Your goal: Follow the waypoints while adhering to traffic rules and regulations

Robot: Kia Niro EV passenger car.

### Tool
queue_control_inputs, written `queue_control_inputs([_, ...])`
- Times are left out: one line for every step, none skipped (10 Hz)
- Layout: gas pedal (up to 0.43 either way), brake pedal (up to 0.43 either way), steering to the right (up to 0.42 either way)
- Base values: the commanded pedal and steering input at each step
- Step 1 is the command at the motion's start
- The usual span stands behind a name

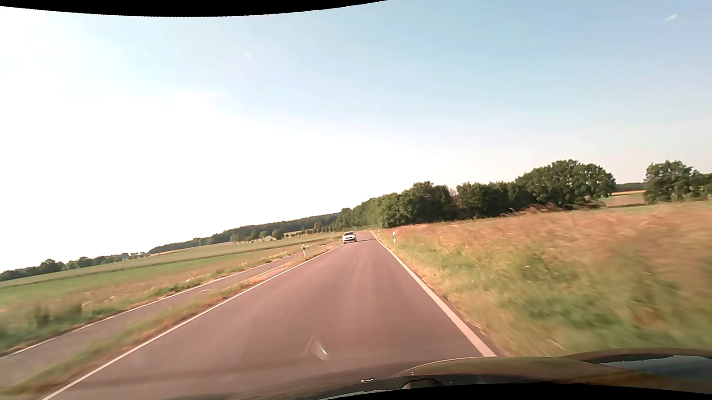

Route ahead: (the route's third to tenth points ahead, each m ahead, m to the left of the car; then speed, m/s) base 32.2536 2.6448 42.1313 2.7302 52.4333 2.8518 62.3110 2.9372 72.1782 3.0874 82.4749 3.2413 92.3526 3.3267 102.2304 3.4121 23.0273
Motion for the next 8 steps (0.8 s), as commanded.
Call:
queue_control_inputs([0.268, 0.000, -0.004])
queue_control_inputs([0.299, 0.000, -0.003])
queue_control_inputs([0.299, 0.000, -0.002])
queue_control_inputs([0.299, 0.000, -0.002])
queue_control_inputs([0.299, 0.000, -0.002])
queue_control_inputs([0.299, 0.000, -0.002])
queue_control_inputs([0.299, 0.000, -0.002])
queue_control_inputs([0.299, 0.000, -0.002])
